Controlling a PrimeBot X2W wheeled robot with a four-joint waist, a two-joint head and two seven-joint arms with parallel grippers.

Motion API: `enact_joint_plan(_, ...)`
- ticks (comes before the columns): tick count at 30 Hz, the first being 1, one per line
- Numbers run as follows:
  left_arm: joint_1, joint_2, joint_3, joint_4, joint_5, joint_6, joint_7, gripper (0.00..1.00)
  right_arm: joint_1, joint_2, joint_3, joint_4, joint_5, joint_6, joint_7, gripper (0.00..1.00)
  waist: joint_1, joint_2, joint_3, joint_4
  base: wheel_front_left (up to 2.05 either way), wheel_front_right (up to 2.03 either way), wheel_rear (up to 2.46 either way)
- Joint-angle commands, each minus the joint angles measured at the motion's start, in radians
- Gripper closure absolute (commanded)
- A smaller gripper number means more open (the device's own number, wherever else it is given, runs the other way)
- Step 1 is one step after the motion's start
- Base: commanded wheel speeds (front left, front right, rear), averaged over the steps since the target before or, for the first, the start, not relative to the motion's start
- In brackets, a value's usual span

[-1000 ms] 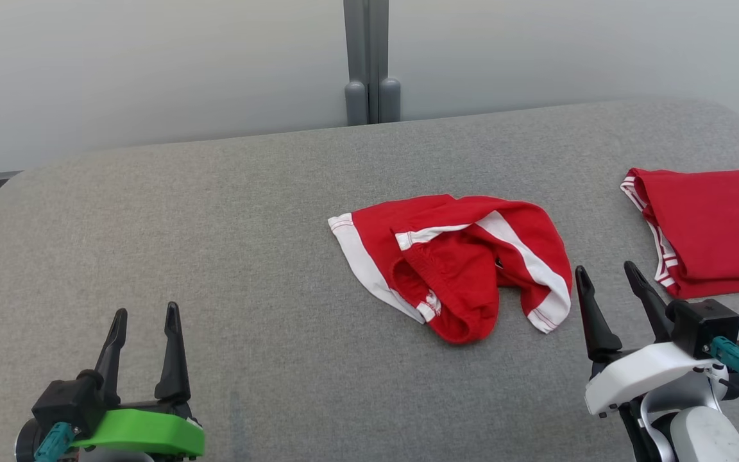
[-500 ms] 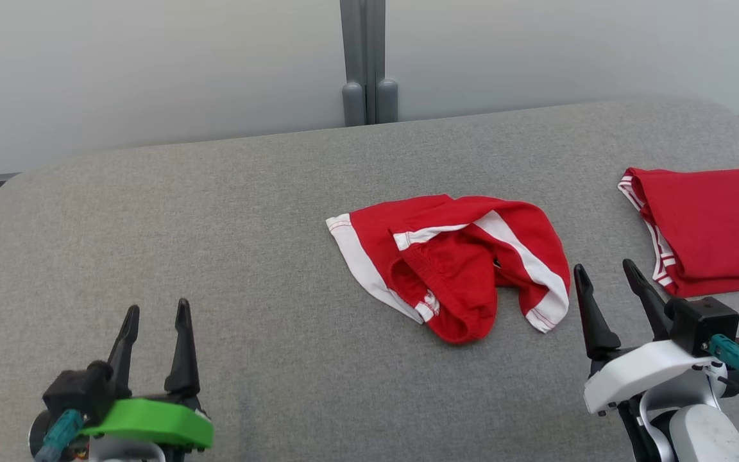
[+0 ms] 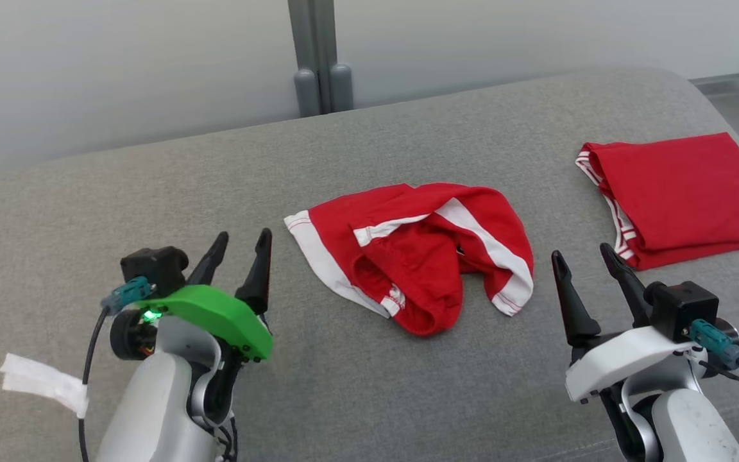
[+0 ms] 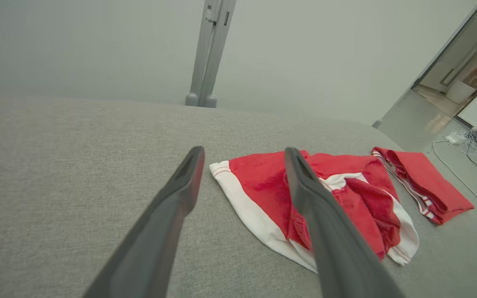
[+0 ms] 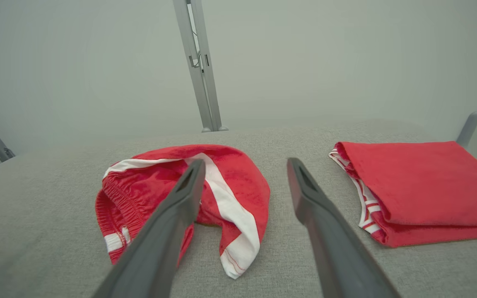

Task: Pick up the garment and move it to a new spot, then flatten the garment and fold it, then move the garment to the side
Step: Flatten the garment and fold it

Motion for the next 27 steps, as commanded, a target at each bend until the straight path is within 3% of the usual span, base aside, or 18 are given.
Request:
enact_joint_plan(1,-0.026,-0.006,-0.013,0.026,-0.039,-0.007,0.030,0.00,-0.015,0.001,0.006,0.003,0.007,-0.002,-0.006,0.00,0.0000,0.0000,0.030,-0.070,0.00,0.00,0.00)
enact_joint_plan(5,-0.076,-0.009,-0.037,0.095,-0.122,-0.012,0.097,0.00,-0.032,0.001,0.025,0.014,0.013,-0.002,-0.013,0.00,0.0000,0.0000,0.054,-0.142,0.00,0.00,0.00)
enact_joint_plan(13,-0.146,-0.013,-0.055,0.208,-0.230,0.031,0.157,0.00,-0.045,0.008,0.030,0.031,0.018,-0.002,-0.036,0.00,0.0000,0.0000,0.091,-0.242,0.00,0.00,0.00)
enact_joint_plan(21,-0.182,-0.012,-0.064,0.264,-0.268,0.063,0.158,0.00,-0.045,0.013,0.030,0.040,0.015,-0.002,-0.046,0.00,0.0000,0.0000,0.097,-0.269,0.00,0.00,0.00)
enact_joint_plan(25,-0.192,-0.012,-0.067,0.268,-0.275,0.052,0.139,0.00,-0.047,0.013,0.027,0.043,0.016,-0.002,-0.047,0.00,0.0000,0.0000,0.096,-0.269,0.00,0.00,0.00)
enact_joint_plan(26,-0.195,-0.012,-0.069,0.265,-0.275,0.045,0.128,0.52,-0.047,0.013,0.026,0.044,0.016,-0.002,-0.049,0.00,0.0000,0.0000,0.095,-0.266,0.00,0.00,0.00)
enact_joint_plan(27,-0.198,-0.012,-0.070,0.262,-0.273,0.043,0.119,0.63,-0.047,0.012,0.026,0.045,0.016,-0.002,-0.050,0.00,0.0000,0.0000,0.094,-0.265,0.00,0.00,0.00)
